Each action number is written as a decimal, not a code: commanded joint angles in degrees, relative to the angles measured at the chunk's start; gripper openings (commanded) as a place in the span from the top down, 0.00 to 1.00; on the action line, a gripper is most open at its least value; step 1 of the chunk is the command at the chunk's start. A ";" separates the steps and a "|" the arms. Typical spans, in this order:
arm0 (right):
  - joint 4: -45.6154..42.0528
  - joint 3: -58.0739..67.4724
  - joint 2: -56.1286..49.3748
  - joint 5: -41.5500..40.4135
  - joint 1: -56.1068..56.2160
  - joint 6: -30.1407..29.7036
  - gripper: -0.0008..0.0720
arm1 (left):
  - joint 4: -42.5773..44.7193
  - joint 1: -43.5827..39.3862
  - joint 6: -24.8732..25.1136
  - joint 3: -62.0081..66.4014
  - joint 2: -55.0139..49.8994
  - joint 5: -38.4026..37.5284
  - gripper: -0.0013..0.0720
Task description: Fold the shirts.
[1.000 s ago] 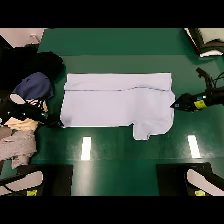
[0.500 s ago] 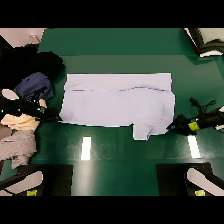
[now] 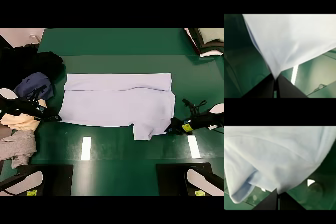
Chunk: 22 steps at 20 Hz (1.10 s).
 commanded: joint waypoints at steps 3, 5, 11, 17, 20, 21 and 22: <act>-20.20 7.04 7.89 15.89 0.85 4.61 0.97 | 2.40 0.02 0.02 -0.07 6.80 -7.02 0.95; -22.69 8.50 14.29 18.58 0.81 5.05 0.97 | 2.38 0.02 -0.02 -0.35 10.60 -10.34 0.95; -14.03 14.45 24.00 12.02 0.96 6.03 0.97 | -9.25 0.02 -1.99 -0.50 14.97 -7.93 0.95; -12.07 19.28 11.39 2.62 0.94 5.55 0.97 | -11.69 0.02 -1.95 -0.48 14.40 8.15 0.95; -12.02 22.99 4.37 0.57 0.94 5.55 0.97 | -11.80 0.02 -1.97 -0.48 14.38 15.52 0.95; -12.02 24.44 2.34 0.57 0.94 5.55 0.97 | -11.87 0.02 -1.95 -0.48 14.25 17.03 0.95; -12.02 26.16 0.24 0.57 0.94 5.55 0.97 | -13.05 0.02 -1.90 -0.33 13.31 17.81 0.95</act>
